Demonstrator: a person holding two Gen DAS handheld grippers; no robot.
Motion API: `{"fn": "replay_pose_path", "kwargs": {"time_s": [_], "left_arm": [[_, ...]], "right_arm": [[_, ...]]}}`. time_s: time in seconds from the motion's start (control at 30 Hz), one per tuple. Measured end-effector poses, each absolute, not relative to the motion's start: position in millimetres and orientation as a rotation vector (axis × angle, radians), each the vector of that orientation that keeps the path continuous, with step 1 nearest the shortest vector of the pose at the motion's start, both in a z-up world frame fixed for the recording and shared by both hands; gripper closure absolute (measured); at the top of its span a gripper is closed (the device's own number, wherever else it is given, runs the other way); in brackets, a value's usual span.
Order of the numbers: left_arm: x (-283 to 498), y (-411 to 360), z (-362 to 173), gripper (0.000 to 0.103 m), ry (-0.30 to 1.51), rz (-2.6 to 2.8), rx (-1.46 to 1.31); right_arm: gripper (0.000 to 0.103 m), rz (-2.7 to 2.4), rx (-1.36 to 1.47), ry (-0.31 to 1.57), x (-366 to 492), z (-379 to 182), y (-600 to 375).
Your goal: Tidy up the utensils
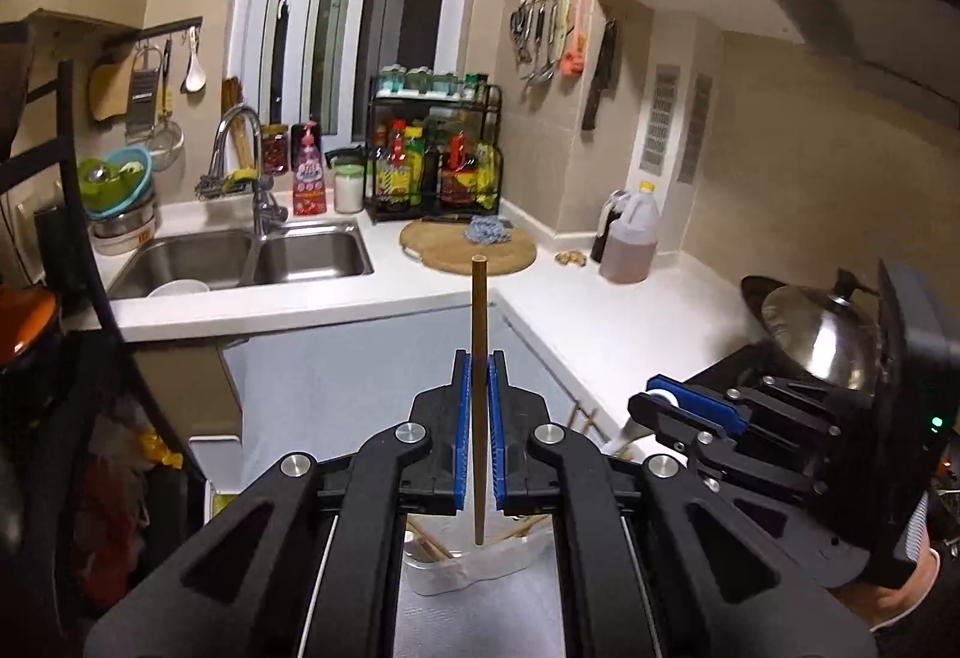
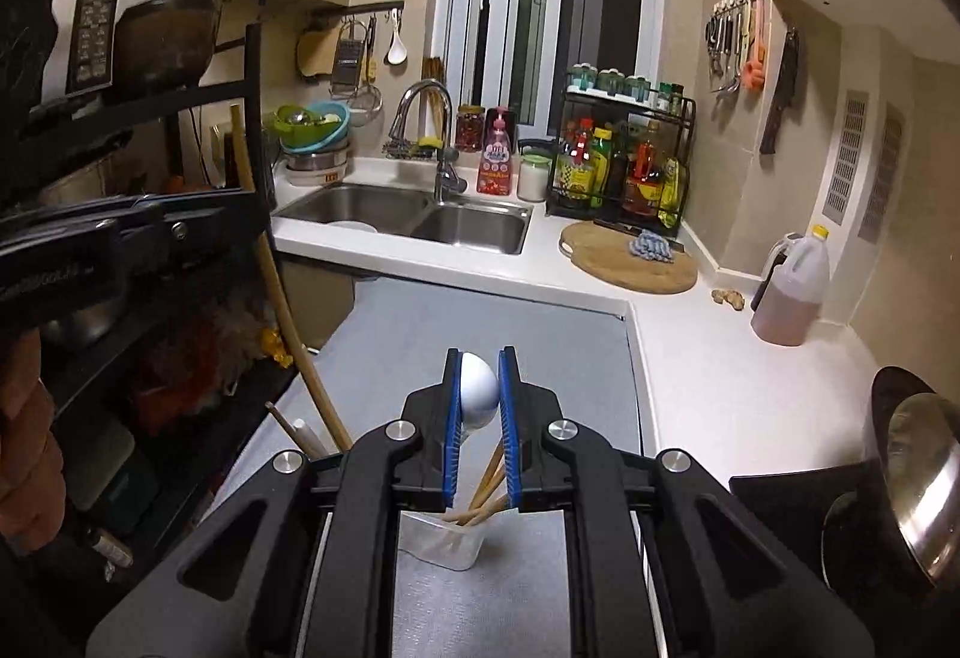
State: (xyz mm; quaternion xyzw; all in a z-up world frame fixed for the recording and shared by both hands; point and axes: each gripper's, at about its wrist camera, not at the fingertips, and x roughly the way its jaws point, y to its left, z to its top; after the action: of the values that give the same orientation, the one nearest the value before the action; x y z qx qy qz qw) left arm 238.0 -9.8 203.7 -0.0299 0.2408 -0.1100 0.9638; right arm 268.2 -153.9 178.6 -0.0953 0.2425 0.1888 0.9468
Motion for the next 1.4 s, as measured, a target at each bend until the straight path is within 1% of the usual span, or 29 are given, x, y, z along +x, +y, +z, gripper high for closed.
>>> {"fn": "replay_pose_path", "kwargs": {"time_s": [0.27,0.5,0.53,0.57,0.6,0.67,0.7,0.77,0.8,0.87,0.9,0.93,0.97,1.0,1.03,1.07,1.1,1.17,1.23,1.27,1.3,1.4], "left_arm": [[276.5,-18.9,138.2,0.097,0.637,-0.206,-0.019],[282.3,-15.9,113.0,0.097,0.694,-0.191,-0.018],[281.7,-14.8,113.0,0.096,0.695,-0.190,-0.020],[280.6,-14.5,113.4,0.091,0.700,-0.193,-0.024],[279.5,-15.6,114.3,0.087,0.705,-0.196,-0.024],[271.8,-16.4,123.5,0.076,0.684,-0.189,-0.021],[266.4,-15.7,129.4,0.074,0.667,-0.189,-0.021],[253.2,-13.3,143.6,0.066,0.623,-0.190,-0.024],[244.4,-12.1,151.7,0.063,0.598,-0.186,-0.022],[227.6,-9.3,165.3,0.052,0.555,-0.178,-0.021],[216.6,-8.0,171.8,0.049,0.532,-0.172,-0.020],[204.6,-6.8,177.1,0.044,0.508,-0.167,-0.020],[193.0,-5.2,180.4,0.039,0.486,-0.163,-0.022],[182.2,-3.1,182.1,0.036,0.467,-0.159,-0.027],[169.2,-0.6,182.2,0.029,0.448,-0.151,-0.037],[159.5,1.8,180.5,0.026,0.434,-0.140,-0.048],[146.0,5.2,176.2,0.024,0.413,-0.124,-0.067],[123.4,8.4,161.9,0.015,0.391,-0.099,-0.094],[105.4,7.9,141.9,0.012,0.391,-0.072,-0.100],[96.9,6.7,128.4,0.009,0.398,-0.051,-0.094],[90.5,5.8,115.6,0.008,0.405,-0.037,-0.090],[76.1,3.1,79.0,0.008,0.433,-0.030,-0.114]], "right_arm": [[0.091,0.408,-0.253,0.599,293.0,121.0,-136.1],[0.091,0.418,-0.258,0.646,299.3,98.2,-131.5],[0.090,0.418,-0.260,0.651,300.1,96.1,-130.8],[0.089,0.413,-0.263,0.654,299.9,94.4,-130.3],[0.087,0.407,-0.268,0.655,299.2,93.7,-129.9],[0.068,0.394,-0.276,0.649,295.0,95.5,-130.7],[0.065,0.384,-0.277,0.638,291.7,98.9,-132.1],[0.060,0.376,-0.266,0.613,283.3,108.5,-136.3],[0.059,0.369,-0.258,0.595,277.4,114.9,-139.4],[0.052,0.350,-0.243,0.553,263.5,126.9,-146.1],[0.050,0.340,-0.237,0.532,255.9,132.0,-149.6],[0.044,0.323,-0.225,0.503,244.1,137.9,-154.9],[0.036,0.311,-0.214,0.484,235.7,141.2,-159.5],[0.031,0.298,-0.197,0.463,224.5,143.7,-165.2],[0.022,0.283,-0.174,0.445,212.6,144.4,-171.7],[0.013,0.265,-0.148,0.434,200.9,142.4,-177.8],[0.010,0.255,-0.126,0.430,189.7,138.3,-183.2],[0.005,0.226,-0.098,0.428,170.4,128.1,-191.9],[0.005,0.180,-0.066,0.446,152.4,113.4,-201.3],[0.005,0.163,-0.048,0.466,144.0,105.5,-205.4],[0.005,0.146,-0.039,0.478,136.4,97.9,-208.1],[0.005,0.115,-0.083,0.484,121.3,83.2,-204.1]]}}
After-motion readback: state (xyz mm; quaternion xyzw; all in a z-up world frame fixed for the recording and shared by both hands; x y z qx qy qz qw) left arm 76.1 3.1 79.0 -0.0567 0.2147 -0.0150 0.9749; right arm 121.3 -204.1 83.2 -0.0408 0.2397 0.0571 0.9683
